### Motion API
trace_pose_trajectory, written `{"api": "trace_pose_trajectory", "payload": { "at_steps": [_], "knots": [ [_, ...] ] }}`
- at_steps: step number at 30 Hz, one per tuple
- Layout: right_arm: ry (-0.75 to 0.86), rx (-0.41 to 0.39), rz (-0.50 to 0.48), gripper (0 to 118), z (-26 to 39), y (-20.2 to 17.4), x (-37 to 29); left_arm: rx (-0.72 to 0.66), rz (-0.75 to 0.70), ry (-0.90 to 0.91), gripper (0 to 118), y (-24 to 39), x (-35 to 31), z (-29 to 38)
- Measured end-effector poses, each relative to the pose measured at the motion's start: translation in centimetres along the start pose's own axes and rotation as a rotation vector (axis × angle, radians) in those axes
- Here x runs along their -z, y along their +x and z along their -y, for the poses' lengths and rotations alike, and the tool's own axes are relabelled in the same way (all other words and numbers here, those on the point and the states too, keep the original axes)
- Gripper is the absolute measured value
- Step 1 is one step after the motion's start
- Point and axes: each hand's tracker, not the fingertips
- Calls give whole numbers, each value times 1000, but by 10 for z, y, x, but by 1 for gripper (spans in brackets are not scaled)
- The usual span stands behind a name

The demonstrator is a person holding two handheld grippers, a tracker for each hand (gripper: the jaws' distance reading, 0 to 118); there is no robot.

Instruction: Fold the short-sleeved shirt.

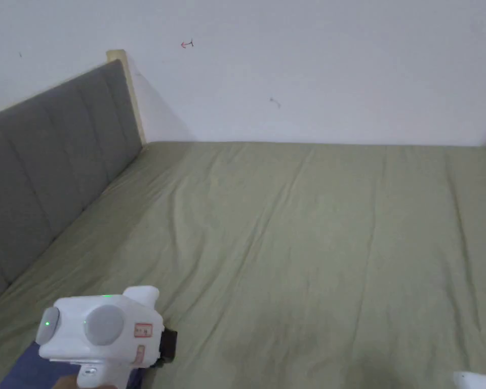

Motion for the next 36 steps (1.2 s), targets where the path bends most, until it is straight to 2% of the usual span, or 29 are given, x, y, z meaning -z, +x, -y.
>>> {"api": "trace_pose_trajectory", "payload": {
  "at_steps": [7,9,11,12,14,16,22,25,28,36],
  "knots": [
    [87,-3,17,1,2,6,-23,42,-36,144,0,101,-11,38],
    [147,-32,100,1,1,1,-37,92,-74,201,0,124,-21,43],
    [230,-108,180,1,-2,-7,-54,149,-179,282,0,145,-34,51],
    [260,-125,199,1,-4,-9,-62,161,-217,314,0,153,-39,54],
    [314,-108,186,1,-11,-10,-76,216,-243,373,0,166,-51,57],
    [369,-79,131,1,-21,-6,-89,212,-248,413,0,174,-65,55],
    [563,-117,175,1,-51,-24,-134,205,-215,566,0,194,-102,39],
    [689,-132,249,1,-63,-38,-161,200,-219,671,0,209,-121,35],
    [806,-197,346,1,-65,-53,-180,208,-226,780,0,221,-135,35],
    [869,-201,335,3,-66,-65,-197,212,-206,831,0,227,-149,31]
  ]
}}
